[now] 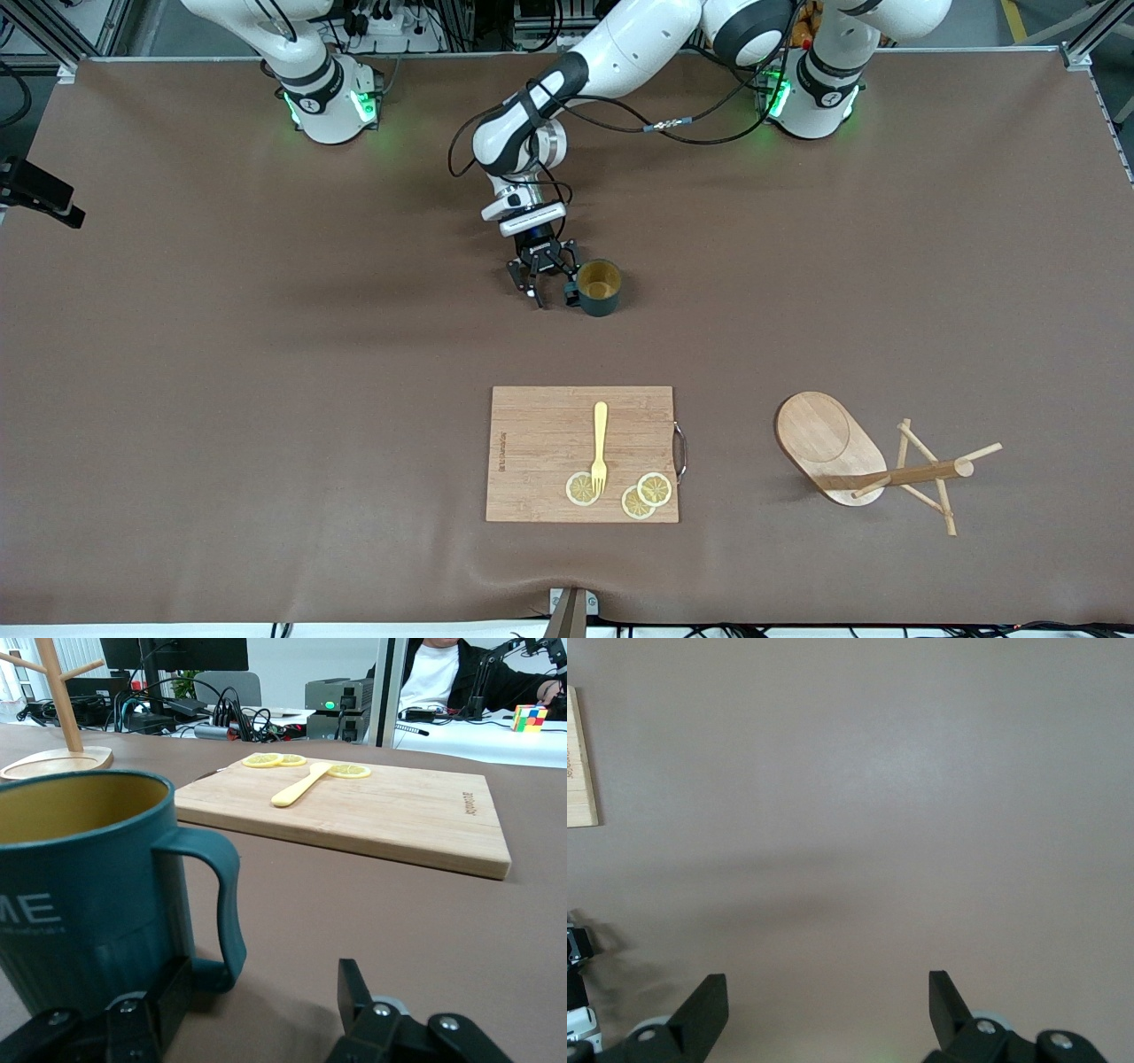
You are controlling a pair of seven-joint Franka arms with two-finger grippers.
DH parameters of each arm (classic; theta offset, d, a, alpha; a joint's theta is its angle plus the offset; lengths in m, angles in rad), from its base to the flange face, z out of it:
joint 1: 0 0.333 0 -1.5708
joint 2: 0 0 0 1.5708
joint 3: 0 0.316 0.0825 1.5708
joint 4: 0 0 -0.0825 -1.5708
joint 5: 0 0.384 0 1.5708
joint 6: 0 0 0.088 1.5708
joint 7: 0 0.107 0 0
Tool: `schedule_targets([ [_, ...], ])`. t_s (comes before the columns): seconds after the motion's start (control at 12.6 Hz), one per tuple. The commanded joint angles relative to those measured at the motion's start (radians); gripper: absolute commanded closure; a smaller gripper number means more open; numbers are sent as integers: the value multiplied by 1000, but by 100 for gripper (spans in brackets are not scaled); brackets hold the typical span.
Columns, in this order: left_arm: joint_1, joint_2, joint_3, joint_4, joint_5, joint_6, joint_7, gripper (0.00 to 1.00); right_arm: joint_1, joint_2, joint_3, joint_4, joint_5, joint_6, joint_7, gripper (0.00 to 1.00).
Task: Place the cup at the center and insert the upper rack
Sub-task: 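Lower the left gripper to the mug handle and close on it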
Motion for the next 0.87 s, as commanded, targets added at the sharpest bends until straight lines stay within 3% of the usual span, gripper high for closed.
schedule_targets([
  [0.0,-19,15,13,13,47,-15,-9,26,9,7,-4,23,1,-17,1,0],
  [0.79,-19,14,38,15,87,-23,-4,31,24,8,-6,21,1,-17,1,0],
])
